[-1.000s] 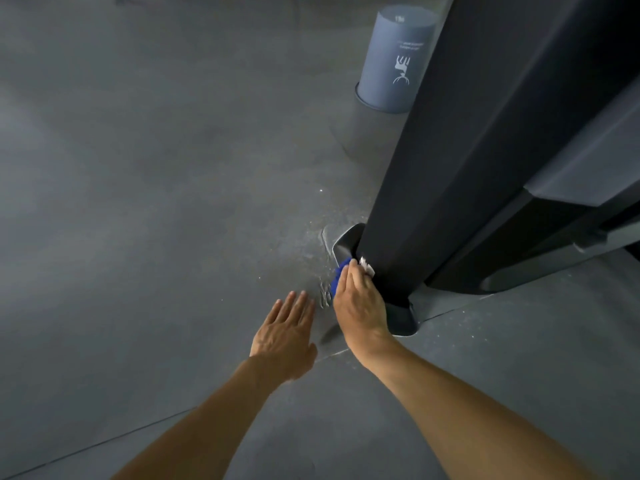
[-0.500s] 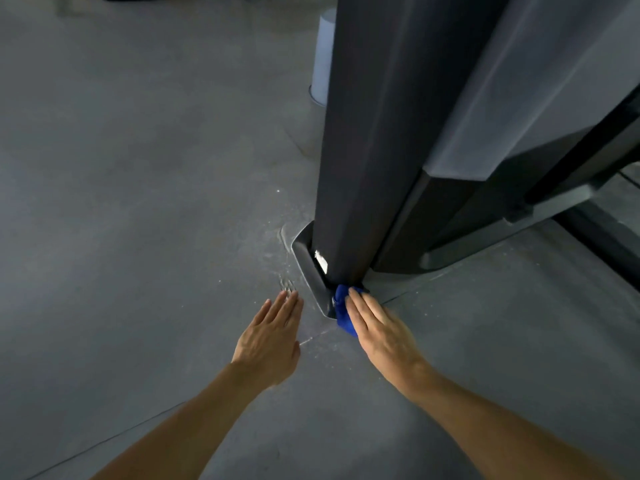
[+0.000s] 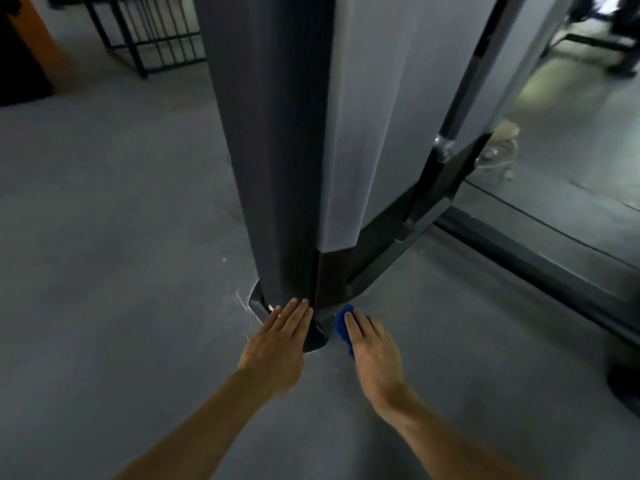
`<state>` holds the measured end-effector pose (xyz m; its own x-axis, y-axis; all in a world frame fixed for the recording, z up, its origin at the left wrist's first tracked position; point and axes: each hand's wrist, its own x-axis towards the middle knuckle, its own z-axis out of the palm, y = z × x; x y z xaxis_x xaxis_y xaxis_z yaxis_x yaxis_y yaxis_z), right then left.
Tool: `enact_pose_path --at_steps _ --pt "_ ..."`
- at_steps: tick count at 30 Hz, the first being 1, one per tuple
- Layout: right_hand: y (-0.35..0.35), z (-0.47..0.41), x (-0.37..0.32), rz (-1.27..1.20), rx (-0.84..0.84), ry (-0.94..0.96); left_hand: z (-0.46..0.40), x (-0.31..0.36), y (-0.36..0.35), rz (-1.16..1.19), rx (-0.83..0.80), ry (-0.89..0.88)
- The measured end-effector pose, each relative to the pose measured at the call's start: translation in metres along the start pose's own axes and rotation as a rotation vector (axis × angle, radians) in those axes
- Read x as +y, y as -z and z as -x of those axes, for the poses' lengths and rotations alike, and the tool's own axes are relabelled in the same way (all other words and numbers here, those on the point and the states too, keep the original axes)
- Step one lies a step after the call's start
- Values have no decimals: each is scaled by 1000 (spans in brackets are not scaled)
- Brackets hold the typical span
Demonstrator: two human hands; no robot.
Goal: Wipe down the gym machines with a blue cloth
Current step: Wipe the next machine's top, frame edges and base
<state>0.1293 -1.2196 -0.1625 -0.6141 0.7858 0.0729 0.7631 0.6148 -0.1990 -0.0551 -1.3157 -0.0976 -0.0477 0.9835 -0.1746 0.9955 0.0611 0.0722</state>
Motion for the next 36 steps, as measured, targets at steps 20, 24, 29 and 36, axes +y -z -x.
enact_pose_path --at_steps 20,24,29,36 --pt "23 -66 -26 -994 605 -678 -52 47 134 -1092 -102 -431" --pt "-4 -77 -62 -1060 425 -651 -85 51 145 -1223 -188 -364" --pt "-29 -77 -57 -988 322 -583 -109 57 145 -1361 -304 -359" --pt "-30 -84 -28 -863 243 -496 -133 68 125 -1452 -391 -333"
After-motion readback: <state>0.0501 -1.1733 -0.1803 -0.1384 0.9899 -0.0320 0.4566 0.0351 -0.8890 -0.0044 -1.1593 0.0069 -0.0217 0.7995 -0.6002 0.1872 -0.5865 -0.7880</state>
